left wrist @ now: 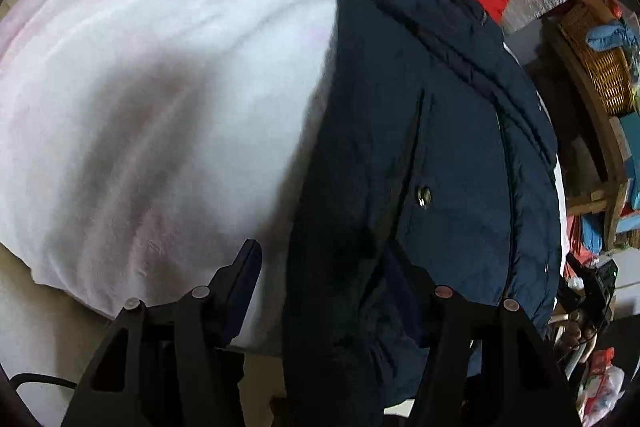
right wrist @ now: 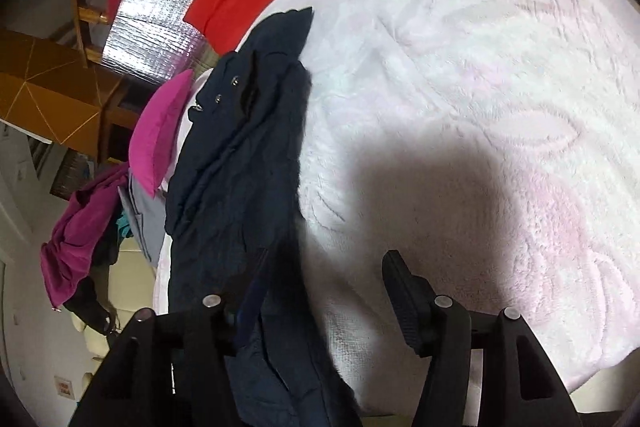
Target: Fold large clothes
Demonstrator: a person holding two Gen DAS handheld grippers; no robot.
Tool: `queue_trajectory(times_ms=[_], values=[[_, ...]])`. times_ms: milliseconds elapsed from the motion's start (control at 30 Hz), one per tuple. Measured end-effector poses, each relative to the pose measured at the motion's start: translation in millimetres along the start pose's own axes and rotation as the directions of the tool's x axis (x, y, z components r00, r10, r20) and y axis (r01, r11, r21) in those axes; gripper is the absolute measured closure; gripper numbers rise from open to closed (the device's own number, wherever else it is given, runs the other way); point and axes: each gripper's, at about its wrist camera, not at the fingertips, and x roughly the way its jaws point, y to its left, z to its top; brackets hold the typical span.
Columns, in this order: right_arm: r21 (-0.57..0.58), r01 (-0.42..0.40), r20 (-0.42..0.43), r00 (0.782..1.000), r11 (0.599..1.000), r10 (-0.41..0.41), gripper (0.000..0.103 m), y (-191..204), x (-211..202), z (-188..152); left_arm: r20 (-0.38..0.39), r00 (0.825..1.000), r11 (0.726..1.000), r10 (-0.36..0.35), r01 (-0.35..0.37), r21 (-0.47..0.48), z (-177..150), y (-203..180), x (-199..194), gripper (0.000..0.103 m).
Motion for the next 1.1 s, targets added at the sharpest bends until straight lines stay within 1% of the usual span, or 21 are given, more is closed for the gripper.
queue_trajectory(times_ms=[100, 200, 267, 300, 367, 400, 533, 567, 600, 633, 700, 733, 767, 800, 833, 867, 900, 1000, 1100], values=[[-0.025, -0.018, -0.009, 1.000, 1.000, 0.017, 0.041, 1.9, 2.0, -4.6, -0.021, 0.999, 0.998, -0.048, 0.048, 0.026, -5.3, -8.1, 4.0, 0.040], [-0.033, -0.055, -0.028, 0.998, 0.998, 0.054, 0.041, 5.2, 3.6, -11.7, -0.034, 0.998, 0.998, -0.057, 0.058, 0.033, -10.3, -11.1, 5.7, 0.040], [-0.041, -0.098, -0.065, 0.993, 0.994, 0.095, 0.041, 8.5, 6.9, -19.6, -0.034, 0.996, 0.997, -0.078, 0.079, 0.025, -13.7, -11.2, 5.0, 0.040], [-0.043, -0.104, -0.086, 0.991, 0.994, 0.100, 0.041, 10.0, 9.9, -22.9, -0.041, 0.995, 0.995, -0.091, 0.092, 0.025, -16.0, -11.5, 5.4, 0.041], [-0.071, -0.079, -0.145, 0.987, 0.994, 0.069, 0.041, 14.5, 20.8, -37.1, -0.057, 0.993, 0.994, -0.101, 0.103, 0.035, -20.9, -12.6, 6.4, 0.041], [-0.092, -0.069, -0.161, 0.986, 0.993, 0.053, 0.041, 18.3, 23.5, -42.8, -0.063, 0.993, 0.994, -0.102, 0.104, 0.037, -20.0, -13.4, 6.7, 0.041], [-0.187, -0.055, -0.182, 0.983, 0.981, 0.020, 0.041, 34.3, 21.5, -66.6, -0.074, 0.990, 0.991, -0.118, 0.122, 0.049, -26.2, -15.2, 8.2, 0.041], [-0.199, -0.061, -0.192, 0.981, 0.978, 0.022, 0.043, 36.2, 21.1, -71.0, -0.075, 0.990, 0.991, -0.120, 0.124, 0.056, -28.1, -15.6, 7.9, 0.041], [-0.194, -0.102, -0.246, 0.968, 0.976, 0.052, 0.045, 37.8, 25.0, -77.9, -0.079, 0.990, 0.990, -0.117, 0.123, 0.066, -30.6, -16.8, 7.1, 0.043], [-0.194, -0.115, -0.287, 0.956, 0.974, 0.056, 0.045, 39.5, 29.8, -85.6, -0.086, 0.990, 0.989, -0.114, 0.121, 0.080, -33.7, -19.6, 7.3, 0.044], [-0.271, -0.058, -0.309, 0.951, 0.961, -0.029, 0.045, 46.2, 37.5, -100.0, -0.096, 0.989, 0.988, -0.111, 0.120, 0.098, -37.1, -23.1, 9.5, 0.045], [-0.318, -0.024, -0.305, 0.949, 0.948, -0.078, 0.054, 50.5, 41.1, -106.8, -0.102, 0.989, 0.987, -0.107, 0.118, 0.105, -38.5, -25.4, 11.6, 0.045], [-0.347, 0.011, -0.275, 0.955, 0.938, -0.113, 0.060, 54.6, 40.6, -109.3, -0.100, 0.990, 0.988, -0.095, 0.106, 0.112, -39.7, -27.3, 12.4, 0.048], [-0.355, 0.028, -0.267, 0.955, 0.935, -0.130, 0.071, 55.6, 40.6, -109.5, -0.095, 0.992, 0.989, -0.082, 0.093, 0.118, -40.1, -27.8, 11.5, 0.060], [-0.355, 0.046, -0.258, 0.955, 0.934, -0.145, 0.081, 57.1, 39.1, -108.2, -0.089, 0.994, 0.989, -0.064, 0.075, 0.126, -40.2, -29.0, 10.6, 0.065], [-0.356, 0.045, -0.254, 0.957, 0.934, -0.143, 0.084, 57.6, 36.9, -106.6, -0.085, 0.995, 0.989, -0.054, 0.065, 0.135, -39.0, -29.1, 10.1, 0.073], [-0.369, 0.041, -0.247, 0.959, 0.929, -0.141, 0.087, 60.4, 33.1, -105.8, -0.079, 0.996, 0.987, -0.050, 0.061, 0.147, -38.9, -30.0, 8.0, 0.076], [-0.424, 0.048, -0.210, 0.966, 0.905, -0.150, 0.090, 75.4, 20.9, -105.7, -0.050, 0.997, 0.982, -0.052, 0.061, 0.180, -37.9, -37.1, -2.1, 0.084], [-0.450, 0.016, -0.177, 0.978, 0.893, -0.107, 0.091, 89.9, 6.6, -97.9, 0.000, 0.994, 0.973, -0.114, 0.111, 0.201, -35.1, -43.8, -25.8, 0.089]])
